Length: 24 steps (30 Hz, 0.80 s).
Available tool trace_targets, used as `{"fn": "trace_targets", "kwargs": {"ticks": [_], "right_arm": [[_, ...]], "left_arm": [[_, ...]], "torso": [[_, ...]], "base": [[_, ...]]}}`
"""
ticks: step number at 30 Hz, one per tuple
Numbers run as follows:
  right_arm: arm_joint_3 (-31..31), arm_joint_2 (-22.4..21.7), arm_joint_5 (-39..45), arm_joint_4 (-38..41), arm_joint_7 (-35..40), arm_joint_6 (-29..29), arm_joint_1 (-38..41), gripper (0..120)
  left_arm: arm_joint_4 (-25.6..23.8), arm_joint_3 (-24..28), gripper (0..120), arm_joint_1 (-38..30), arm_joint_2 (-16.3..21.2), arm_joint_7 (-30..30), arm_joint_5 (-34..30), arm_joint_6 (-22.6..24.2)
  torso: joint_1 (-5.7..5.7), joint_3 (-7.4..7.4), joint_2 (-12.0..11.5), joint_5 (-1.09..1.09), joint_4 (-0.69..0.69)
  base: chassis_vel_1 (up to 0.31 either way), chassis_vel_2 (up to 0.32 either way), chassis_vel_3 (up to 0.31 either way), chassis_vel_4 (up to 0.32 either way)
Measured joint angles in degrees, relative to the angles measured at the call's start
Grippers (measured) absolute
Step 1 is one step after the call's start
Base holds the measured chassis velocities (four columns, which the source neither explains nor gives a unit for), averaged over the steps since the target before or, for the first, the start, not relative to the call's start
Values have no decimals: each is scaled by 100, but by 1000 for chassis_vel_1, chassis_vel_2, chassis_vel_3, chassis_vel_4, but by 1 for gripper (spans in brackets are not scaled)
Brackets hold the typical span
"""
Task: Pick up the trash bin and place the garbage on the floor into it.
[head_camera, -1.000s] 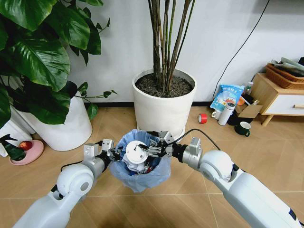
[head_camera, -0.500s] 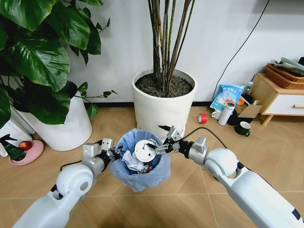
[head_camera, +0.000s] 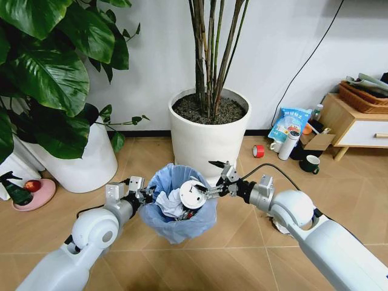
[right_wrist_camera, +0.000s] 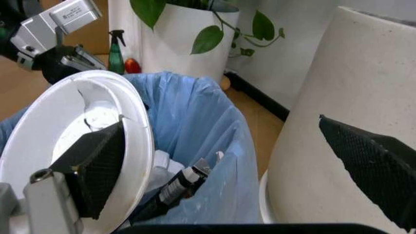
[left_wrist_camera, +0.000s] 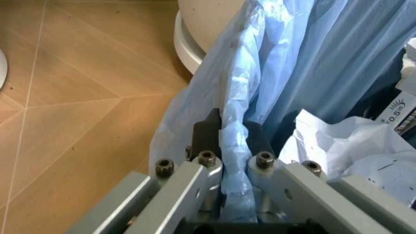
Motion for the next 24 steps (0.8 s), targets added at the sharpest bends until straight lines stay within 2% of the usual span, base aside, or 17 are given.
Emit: {"fn": "trace_targets", "kwargs": {"ticks": [20, 24], "right_arm": [[652, -331, 58, 344, -297, 124, -498, 100], [663, -290, 98, 322, -190, 116, -486, 100]], "left_arm": [[-10, -35, 0, 26, -40, 1, 40, -14], [-27, -20, 0, 27, -53, -7, 40, -14]], "torso": [[0, 0, 0, 1, 0], [0, 0, 0, 1, -2]], "base": [[0, 0, 0, 0], [0, 0, 0, 0]]}}
